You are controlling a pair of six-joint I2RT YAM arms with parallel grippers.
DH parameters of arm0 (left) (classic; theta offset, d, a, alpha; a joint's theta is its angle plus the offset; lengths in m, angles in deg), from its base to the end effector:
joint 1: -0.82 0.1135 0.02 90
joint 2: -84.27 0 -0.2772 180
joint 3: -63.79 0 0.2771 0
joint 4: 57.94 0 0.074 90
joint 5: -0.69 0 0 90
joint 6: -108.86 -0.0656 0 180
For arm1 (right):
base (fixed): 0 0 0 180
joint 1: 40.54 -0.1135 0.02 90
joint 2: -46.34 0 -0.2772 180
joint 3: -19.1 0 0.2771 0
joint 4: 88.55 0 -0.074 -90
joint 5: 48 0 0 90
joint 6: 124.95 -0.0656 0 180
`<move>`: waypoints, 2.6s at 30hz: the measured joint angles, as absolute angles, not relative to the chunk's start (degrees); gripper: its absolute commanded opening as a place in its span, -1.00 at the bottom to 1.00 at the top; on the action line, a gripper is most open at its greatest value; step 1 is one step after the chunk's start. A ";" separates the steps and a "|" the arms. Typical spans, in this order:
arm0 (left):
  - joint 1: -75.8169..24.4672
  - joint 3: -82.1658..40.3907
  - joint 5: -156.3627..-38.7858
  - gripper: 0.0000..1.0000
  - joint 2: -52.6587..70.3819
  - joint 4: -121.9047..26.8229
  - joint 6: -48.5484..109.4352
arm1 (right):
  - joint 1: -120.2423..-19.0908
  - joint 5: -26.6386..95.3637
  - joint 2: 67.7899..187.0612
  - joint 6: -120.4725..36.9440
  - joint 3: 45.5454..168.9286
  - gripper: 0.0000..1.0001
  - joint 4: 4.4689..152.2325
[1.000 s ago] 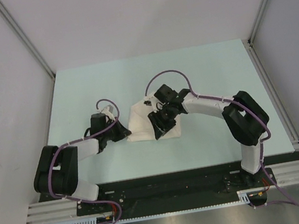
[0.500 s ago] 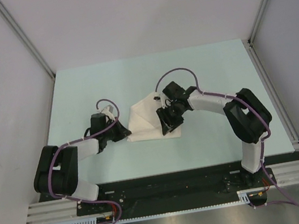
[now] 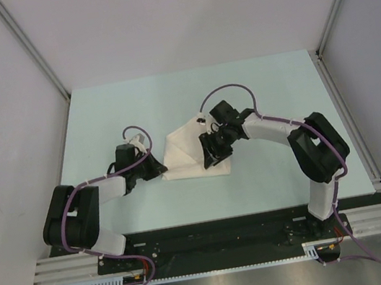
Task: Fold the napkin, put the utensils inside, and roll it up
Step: Roll the napkin with the utensil
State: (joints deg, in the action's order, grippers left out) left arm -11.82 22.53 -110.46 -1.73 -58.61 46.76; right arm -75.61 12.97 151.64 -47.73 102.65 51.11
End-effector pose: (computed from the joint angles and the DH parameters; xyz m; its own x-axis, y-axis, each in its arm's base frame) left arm 0.2823 -0.0876 0.1010 -0.8137 -0.2648 -0.5175 0.0863 0.8253 -0.5580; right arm 0.3189 0.2628 0.1621 -0.8576 -0.3657 -0.3616 -0.5113 0.6829 0.5217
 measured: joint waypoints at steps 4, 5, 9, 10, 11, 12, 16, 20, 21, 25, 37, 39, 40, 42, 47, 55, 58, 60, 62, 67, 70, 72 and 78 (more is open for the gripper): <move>-11.82 22.51 -110.46 -1.00 -1.73 -58.58 46.76 | -75.57 12.92 151.64 -48.07 102.65 -0.04 51.40; -11.82 22.51 -110.46 -0.99 -1.73 -58.58 46.76 | -75.57 13.16 151.64 -48.18 102.65 -0.04 51.40; -11.82 22.40 -110.46 -1.00 -1.73 -58.34 46.74 | -75.37 14.54 151.66 -48.29 102.54 -0.04 51.46; -11.82 22.40 -110.46 -1.00 -1.73 -58.34 46.76 | -75.19 14.80 151.64 -48.34 102.30 -0.04 51.64; -11.82 22.40 -110.46 -0.99 -1.73 -58.32 46.74 | -75.00 14.98 151.64 -48.38 101.97 -0.04 51.81; -11.82 22.38 -110.48 -1.00 -1.73 -58.30 46.74 | -74.73 15.31 151.66 -48.47 101.47 -0.04 51.90; -11.82 22.38 -110.50 -1.00 -1.73 -58.28 46.76 | -73.36 16.11 151.66 -48.93 99.13 -0.04 52.03; -11.86 22.38 -110.57 -1.00 -1.66 -58.13 46.76 | -72.72 16.11 151.66 -49.80 98.12 -0.04 52.73; -11.86 22.35 -110.55 -1.00 -1.66 -58.10 46.76 | -72.64 16.14 151.66 -49.93 98.02 -0.04 52.90; -11.91 22.14 -110.50 -1.00 -1.66 -57.60 46.76 | -72.53 16.16 151.62 -50.63 97.60 -0.03 53.49; -12.19 18.33 -110.42 -1.00 -2.08 -49.58 46.70 | -74.32 23.35 148.65 -48.56 99.17 0.08 48.38; -12.19 17.06 -110.31 -1.00 -2.54 -47.39 46.63 | -76.66 26.26 148.17 -46.24 101.60 0.14 46.70; -12.19 16.26 -110.26 -1.00 -2.91 -46.15 46.55 | -78.21 27.65 147.99 -44.88 102.89 0.16 46.61; -12.19 14.53 -110.35 -1.00 -3.87 -43.79 46.22 | -82.52 30.63 147.73 -41.74 105.23 0.23 47.48; -12.19 11.86 -110.70 -1.00 -5.62 -40.51 45.69 | -92.70 37.16 147.79 -33.93 106.17 0.29 52.86; -12.19 8.85 -111.55 -1.00 -7.96 -37.73 45.28 | -96.50 42.01 148.67 -25.32 101.80 0.29 63.09; -12.19 7.71 -111.99 -1.00 -8.85 -36.86 45.23 | -96.57 41.88 150.42 -23.57 101.73 0.28 64.88; -12.19 7.23 -112.12 -1.00 -9.25 -36.42 45.23 | -96.64 41.49 151.49 -22.92 101.60 0.28 65.65; -12.19 6.79 -112.21 -1.00 -9.51 -35.90 45.19 | -96.70 41.07 152.43 -22.44 101.12 0.29 66.13; -12.19 6.42 -112.30 -1.00 -9.82 -35.53 45.08 | -96.72 41.40 154.77 -22.17 100.79 0.30 66.96; -12.19 6.22 -112.49 -1.00 -9.95 -35.37 44.71 | -96.59 42.30 155.66 -22.20 100.79 0.29 67.64; -12.19 6.16 -112.56 -1.00 -9.99 -35.28 44.69 | -96.53 42.63 155.82 -22.22 100.83 0.27 67.74; -12.19 6.05 -112.89 -1.00 -10.10 -35.28 44.32 | -95.26 42.76 156.93 -22.24 101.62 0.19 68.60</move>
State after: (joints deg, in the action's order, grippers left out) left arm -12.19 6.05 -112.89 -10.10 -35.28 44.32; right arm -95.26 42.76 156.93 -22.24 101.62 68.60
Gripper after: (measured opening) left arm 0.010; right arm 0.619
